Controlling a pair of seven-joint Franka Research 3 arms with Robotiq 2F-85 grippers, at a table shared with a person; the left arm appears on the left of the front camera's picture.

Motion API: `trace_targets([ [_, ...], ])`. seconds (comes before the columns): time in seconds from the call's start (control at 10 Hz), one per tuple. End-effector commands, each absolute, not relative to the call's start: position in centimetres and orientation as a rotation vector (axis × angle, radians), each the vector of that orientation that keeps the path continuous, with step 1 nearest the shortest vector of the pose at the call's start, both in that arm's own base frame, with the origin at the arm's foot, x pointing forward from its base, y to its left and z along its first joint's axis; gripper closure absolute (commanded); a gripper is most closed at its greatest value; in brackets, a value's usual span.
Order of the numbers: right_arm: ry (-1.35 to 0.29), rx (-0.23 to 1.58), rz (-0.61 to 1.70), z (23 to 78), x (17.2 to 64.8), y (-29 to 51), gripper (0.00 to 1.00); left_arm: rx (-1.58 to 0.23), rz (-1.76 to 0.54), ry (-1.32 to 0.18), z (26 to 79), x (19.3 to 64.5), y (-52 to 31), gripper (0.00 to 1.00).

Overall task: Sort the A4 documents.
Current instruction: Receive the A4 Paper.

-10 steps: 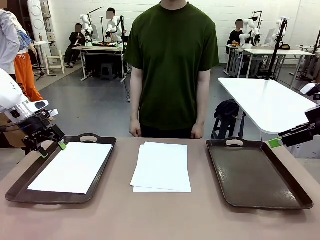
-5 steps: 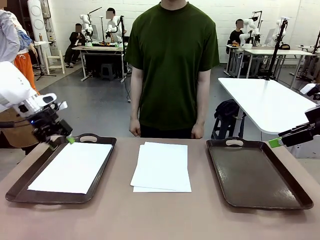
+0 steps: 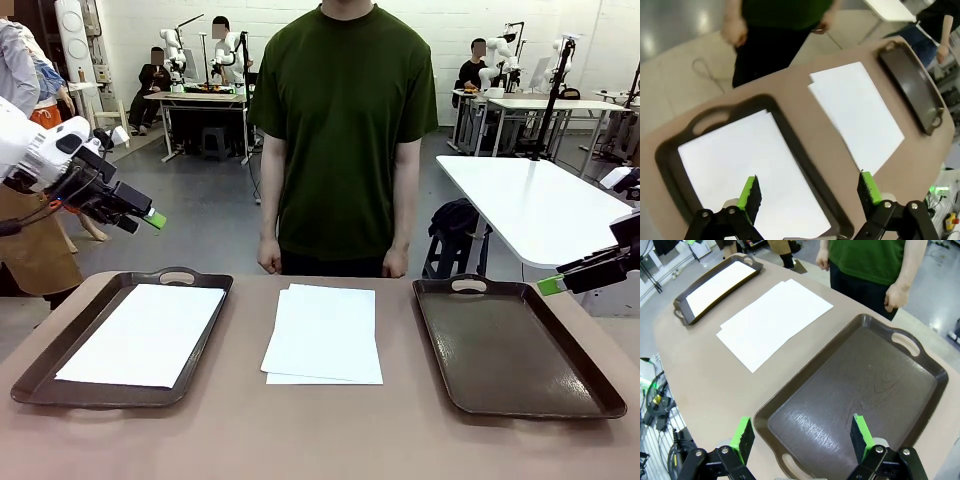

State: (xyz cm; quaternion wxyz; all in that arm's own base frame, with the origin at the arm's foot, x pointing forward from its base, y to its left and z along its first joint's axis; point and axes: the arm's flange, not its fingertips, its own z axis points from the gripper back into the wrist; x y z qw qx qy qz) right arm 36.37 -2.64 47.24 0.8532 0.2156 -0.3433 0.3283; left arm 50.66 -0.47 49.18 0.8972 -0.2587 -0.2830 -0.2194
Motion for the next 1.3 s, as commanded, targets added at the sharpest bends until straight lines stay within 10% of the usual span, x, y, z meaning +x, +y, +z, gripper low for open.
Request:
trace_targets([
  [0.0,-0.743,0.478,0.700,47.0,36.9,-2.6,0.00,-0.508,-0.614,-0.709,48.9,49.2,-2.5,0.00],
  [1.2,-0.743,0.478,0.700,47.0,36.9,-2.6,0.00,-0.595,-0.874,-0.703,51.3,45.4,-10.3,0.00],
])
